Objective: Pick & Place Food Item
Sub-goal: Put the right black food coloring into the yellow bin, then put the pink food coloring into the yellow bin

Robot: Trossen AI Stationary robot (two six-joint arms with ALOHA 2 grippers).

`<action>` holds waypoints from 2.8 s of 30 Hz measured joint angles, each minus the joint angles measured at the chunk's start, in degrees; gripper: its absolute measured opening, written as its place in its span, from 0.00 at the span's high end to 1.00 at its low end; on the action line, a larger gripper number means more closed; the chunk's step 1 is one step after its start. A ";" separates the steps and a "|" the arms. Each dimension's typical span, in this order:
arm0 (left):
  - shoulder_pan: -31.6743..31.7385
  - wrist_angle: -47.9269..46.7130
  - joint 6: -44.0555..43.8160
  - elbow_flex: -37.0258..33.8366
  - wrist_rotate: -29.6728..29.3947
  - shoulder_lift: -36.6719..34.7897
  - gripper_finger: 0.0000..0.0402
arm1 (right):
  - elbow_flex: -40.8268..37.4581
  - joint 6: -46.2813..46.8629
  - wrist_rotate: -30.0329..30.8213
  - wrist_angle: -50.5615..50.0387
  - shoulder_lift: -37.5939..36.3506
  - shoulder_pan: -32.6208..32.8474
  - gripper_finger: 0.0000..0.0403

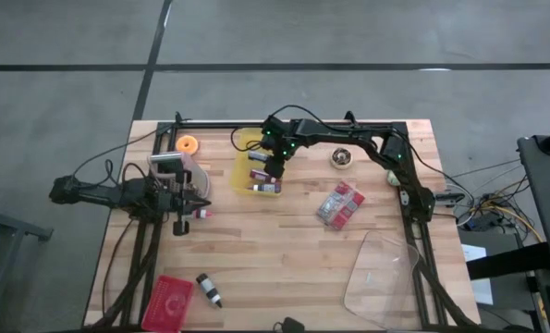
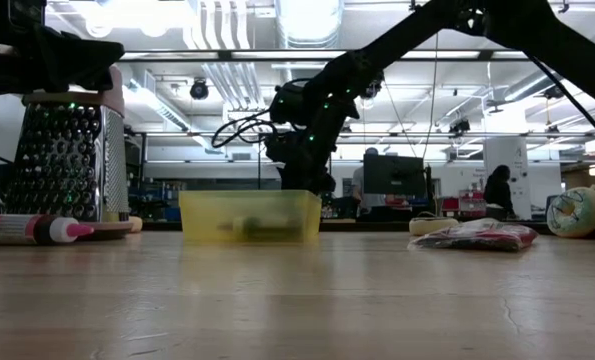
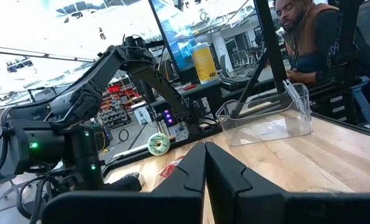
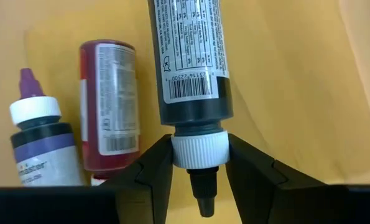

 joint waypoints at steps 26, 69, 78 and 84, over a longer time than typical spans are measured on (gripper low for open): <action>0.02 0.00 0.00 0.00 0.00 0.00 0.97 | -0.09 0.55 -4.12 -6.03 0.00 0.07 0.68; 0.02 0.00 -0.01 0.01 0.00 0.00 0.97 | -0.11 0.07 -4.03 -5.55 0.00 0.44 0.52; 0.00 0.00 0.00 0.02 0.00 0.00 0.97 | -0.12 0.03 -5.14 -5.44 -0.02 0.49 0.52; 0.01 0.00 -0.02 0.01 0.01 0.00 0.97 | -0.20 -3.34 -12.18 -3.40 -2.74 0.55 0.52</action>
